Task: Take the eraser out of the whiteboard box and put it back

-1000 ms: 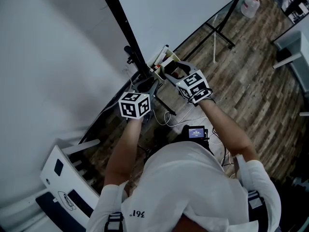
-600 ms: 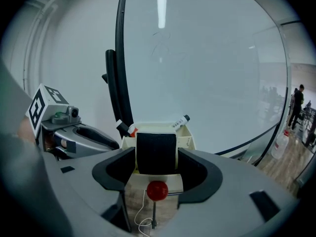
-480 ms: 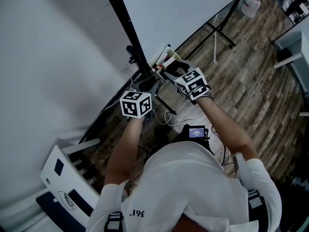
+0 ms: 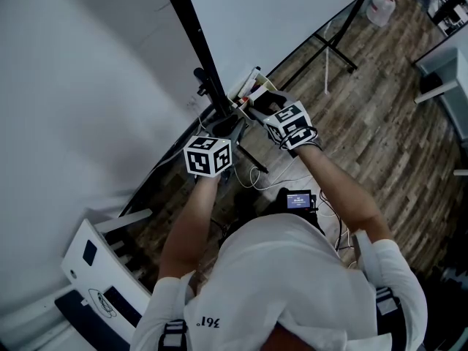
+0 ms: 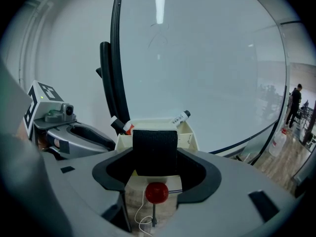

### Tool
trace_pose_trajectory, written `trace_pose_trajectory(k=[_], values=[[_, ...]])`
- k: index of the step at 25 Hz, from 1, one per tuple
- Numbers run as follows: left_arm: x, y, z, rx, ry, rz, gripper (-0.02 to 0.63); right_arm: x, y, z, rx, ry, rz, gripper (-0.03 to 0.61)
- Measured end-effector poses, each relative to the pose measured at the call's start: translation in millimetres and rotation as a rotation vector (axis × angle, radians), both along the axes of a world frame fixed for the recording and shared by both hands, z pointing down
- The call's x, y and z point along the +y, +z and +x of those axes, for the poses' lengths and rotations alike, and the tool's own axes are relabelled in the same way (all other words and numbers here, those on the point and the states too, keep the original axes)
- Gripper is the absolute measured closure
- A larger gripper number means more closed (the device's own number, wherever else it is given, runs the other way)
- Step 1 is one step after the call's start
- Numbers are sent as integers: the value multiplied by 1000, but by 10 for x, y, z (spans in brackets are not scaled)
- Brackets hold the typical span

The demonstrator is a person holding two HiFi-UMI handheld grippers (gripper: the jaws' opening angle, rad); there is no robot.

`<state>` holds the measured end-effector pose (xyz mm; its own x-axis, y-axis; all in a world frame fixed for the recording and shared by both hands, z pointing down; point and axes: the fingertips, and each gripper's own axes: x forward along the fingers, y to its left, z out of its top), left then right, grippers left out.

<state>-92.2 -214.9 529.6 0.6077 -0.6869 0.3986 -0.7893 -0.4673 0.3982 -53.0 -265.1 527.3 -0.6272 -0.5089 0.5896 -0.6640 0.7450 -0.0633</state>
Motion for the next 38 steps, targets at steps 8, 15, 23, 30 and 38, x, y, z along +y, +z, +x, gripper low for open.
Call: trace_pose_trajectory(k=[8,15,23,30,38], values=[[-14,15,29,3,5,-6,540,-6,14,6,1,6,6,313],[-14,11,28,9,3,-6,540,-3,12,1,0,6,9,313],[-19,-12,0,16,-9,-1,540,-36,-34,52,-13,24,33,313],[-1,-87,-33,23,-22,17,540,-40,-181,107,-41,42,61,313],[31,-183,-71,17,-32,36,540,-15,-335,135,-57,50,92,313]])
